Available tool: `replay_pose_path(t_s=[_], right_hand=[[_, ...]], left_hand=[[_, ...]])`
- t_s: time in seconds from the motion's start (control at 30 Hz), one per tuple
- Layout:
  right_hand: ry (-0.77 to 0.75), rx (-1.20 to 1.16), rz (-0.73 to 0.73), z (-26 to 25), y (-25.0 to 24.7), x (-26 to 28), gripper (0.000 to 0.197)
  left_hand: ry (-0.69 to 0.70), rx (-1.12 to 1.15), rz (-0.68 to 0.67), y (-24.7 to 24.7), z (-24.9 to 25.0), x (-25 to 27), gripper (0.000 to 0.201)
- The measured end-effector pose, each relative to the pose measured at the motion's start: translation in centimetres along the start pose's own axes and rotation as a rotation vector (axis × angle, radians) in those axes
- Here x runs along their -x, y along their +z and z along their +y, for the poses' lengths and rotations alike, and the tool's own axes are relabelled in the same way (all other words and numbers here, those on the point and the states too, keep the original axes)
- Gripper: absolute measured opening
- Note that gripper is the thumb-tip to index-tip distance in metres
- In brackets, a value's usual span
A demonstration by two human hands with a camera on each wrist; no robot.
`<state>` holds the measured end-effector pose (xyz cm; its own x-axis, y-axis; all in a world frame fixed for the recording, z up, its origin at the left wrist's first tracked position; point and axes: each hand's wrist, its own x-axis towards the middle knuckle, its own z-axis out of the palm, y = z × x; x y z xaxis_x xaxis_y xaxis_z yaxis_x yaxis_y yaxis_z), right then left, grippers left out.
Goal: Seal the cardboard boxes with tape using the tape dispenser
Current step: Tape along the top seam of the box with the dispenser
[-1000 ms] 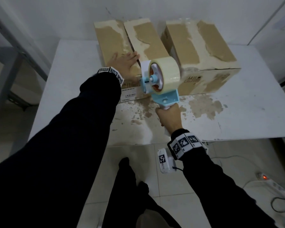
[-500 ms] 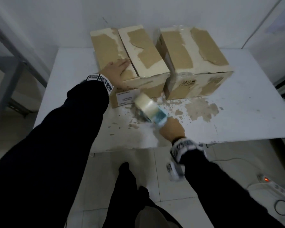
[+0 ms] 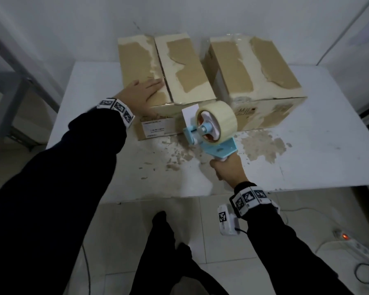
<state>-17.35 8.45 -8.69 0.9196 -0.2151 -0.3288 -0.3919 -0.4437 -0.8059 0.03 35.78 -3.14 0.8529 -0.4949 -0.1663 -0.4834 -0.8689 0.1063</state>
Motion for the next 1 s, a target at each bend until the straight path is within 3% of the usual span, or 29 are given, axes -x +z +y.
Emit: replay_pose_path(t_s=[0.2, 0.3, 0.5, 0.6, 0.7, 0.87, 0.93, 1.0], right_hand=[[0.013, -0.043, -0.226, -1.2, -2.4, -0.7, 0.011], [-0.020, -0.014, -0.225, -1.4, -3.8, -0.4, 0.017], [-0.109, -0.074, 0.017, -0.3, -6.0, 0.0, 0.032], [-0.104, -0.232, 0.133, 0.2, -7.0, 0.4, 0.044], [-0.088, -0.424, 0.311, 0.9, -8.8, 0.0, 0.042], [0.152, -0.650, 0.655, 2.5, -12.3, -1.8, 0.040], [0.326, -0.690, 0.699, 3.3, -13.2, -2.2, 0.040], [0.439, -0.661, 0.643, 4.2, -13.4, -2.9, 0.044]], left_hand=[[-0.025, -0.056, -0.047, -1.2, -3.5, 2.4, 0.098], [-0.050, -0.049, -0.044, -0.9, -4.1, 3.0, 0.097], [-0.122, -0.018, -0.016, -0.1, -2.8, 2.9, 0.100], [-0.161, 0.005, -0.025, 0.1, -2.2, 2.9, 0.100], [-0.209, -0.018, -0.033, 0.0, -1.3, 2.8, 0.098], [-0.265, -0.045, -0.025, 0.2, -0.5, 2.5, 0.097], [-0.284, -0.056, -0.024, 0.3, -0.3, 2.4, 0.097], [-0.293, -0.060, -0.027, 0.3, -0.1, 2.4, 0.098]])
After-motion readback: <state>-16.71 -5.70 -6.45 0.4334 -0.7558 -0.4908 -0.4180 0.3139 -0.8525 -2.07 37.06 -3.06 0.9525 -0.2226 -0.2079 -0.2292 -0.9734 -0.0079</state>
